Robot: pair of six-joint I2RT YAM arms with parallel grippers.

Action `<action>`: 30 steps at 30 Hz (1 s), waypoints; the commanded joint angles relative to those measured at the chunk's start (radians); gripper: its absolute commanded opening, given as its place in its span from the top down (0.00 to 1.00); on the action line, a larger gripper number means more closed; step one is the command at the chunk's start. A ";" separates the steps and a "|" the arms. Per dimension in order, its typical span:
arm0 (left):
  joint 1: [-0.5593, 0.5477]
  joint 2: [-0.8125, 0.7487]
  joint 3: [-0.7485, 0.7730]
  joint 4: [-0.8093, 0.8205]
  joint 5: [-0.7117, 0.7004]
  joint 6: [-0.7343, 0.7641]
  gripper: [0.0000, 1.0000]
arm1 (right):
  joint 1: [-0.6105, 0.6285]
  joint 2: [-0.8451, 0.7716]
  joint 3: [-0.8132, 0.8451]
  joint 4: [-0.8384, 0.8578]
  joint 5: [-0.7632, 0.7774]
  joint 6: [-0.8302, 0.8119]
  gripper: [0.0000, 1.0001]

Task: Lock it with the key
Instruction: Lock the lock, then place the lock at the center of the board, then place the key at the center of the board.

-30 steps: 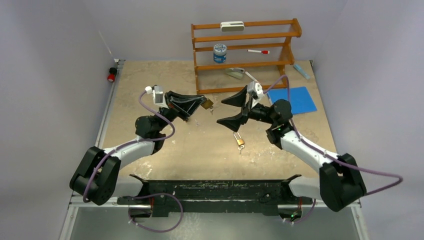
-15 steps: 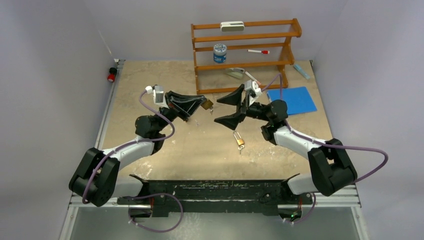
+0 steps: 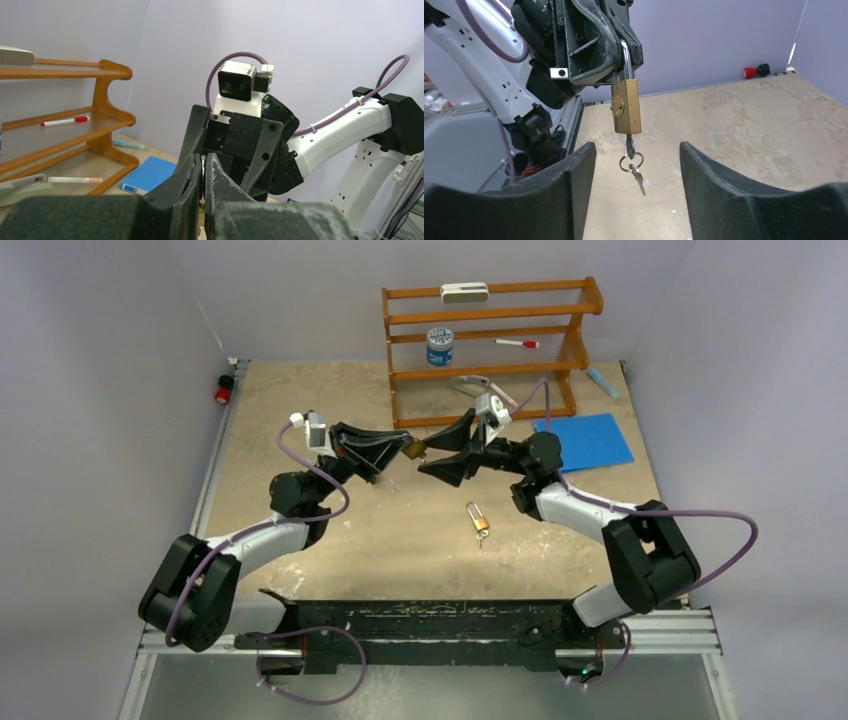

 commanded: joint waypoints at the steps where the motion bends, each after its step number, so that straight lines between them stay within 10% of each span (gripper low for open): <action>1: 0.007 0.001 0.041 0.083 0.002 -0.017 1.00 | 0.004 -0.002 0.060 0.041 -0.013 0.004 0.59; 3: 0.007 0.002 0.042 0.088 -0.001 -0.017 1.00 | 0.004 0.006 0.084 -0.013 -0.041 0.008 1.00; 19: 0.035 -0.160 0.056 -0.255 -0.102 0.197 1.00 | -0.038 -0.098 -0.242 -0.279 0.223 -0.107 1.00; 25: -0.029 -0.146 0.052 -0.636 -0.485 0.491 1.00 | -0.037 -0.122 -0.151 -0.563 0.545 -0.156 1.00; 30: -0.095 -0.003 0.005 -0.528 -0.717 0.502 1.00 | -0.036 -0.055 -0.026 -0.706 0.690 -0.145 1.00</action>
